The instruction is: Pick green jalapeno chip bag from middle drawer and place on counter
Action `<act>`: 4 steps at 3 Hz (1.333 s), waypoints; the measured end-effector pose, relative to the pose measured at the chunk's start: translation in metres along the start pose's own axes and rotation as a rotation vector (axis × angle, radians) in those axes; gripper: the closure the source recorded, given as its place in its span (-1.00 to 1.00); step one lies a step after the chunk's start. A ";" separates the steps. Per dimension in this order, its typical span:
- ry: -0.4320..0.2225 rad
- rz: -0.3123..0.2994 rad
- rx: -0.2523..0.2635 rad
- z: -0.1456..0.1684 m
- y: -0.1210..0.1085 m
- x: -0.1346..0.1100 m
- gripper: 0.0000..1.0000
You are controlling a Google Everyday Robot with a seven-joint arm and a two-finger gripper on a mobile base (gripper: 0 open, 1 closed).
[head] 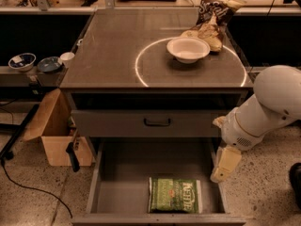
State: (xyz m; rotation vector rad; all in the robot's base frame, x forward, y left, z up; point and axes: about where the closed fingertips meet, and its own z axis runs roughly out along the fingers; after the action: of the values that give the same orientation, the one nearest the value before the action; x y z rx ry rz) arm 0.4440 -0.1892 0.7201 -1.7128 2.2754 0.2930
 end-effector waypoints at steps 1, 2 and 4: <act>-0.002 0.010 0.020 0.000 0.003 0.002 -1.00; -0.012 0.023 0.014 0.007 0.004 0.006 -1.00; -0.047 0.068 -0.033 0.067 -0.004 0.028 -1.00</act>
Offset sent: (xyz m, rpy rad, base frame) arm -0.0059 -0.0047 -0.0185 0.0279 0.0005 -0.0426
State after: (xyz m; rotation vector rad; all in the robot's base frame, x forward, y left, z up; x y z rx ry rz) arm 0.4469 -0.1941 0.6478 -1.6285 2.3109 0.3825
